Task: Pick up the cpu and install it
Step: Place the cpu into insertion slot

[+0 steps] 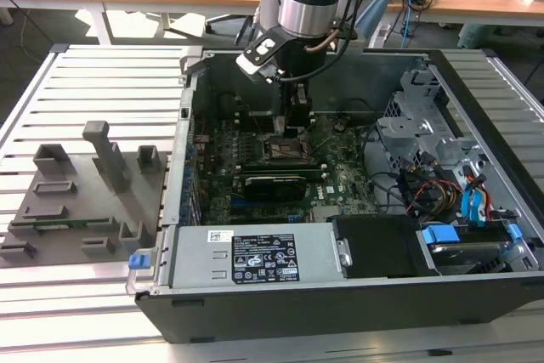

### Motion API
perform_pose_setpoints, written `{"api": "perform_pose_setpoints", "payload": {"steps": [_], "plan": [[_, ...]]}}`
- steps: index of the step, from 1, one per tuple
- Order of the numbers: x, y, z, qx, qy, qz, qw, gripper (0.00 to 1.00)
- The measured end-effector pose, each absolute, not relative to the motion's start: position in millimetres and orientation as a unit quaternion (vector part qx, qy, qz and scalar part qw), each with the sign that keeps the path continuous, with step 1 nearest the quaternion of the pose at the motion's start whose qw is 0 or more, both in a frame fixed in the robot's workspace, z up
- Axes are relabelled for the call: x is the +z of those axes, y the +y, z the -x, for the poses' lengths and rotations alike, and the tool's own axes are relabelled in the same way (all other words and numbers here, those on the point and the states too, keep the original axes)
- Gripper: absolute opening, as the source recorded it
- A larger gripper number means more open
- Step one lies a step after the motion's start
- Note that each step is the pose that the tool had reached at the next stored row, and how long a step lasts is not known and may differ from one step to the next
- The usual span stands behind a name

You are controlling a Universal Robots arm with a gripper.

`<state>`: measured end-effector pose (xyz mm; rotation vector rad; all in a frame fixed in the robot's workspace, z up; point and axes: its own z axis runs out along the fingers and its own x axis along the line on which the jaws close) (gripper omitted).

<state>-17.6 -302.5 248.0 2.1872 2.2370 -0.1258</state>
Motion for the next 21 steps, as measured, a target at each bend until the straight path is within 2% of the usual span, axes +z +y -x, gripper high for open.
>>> {"api": "perform_pose_setpoints", "payload": {"steps": [21], "plan": [[218, -302, 17, -0.04, 0.714, -0.699, 0.005, 0.54]]}}
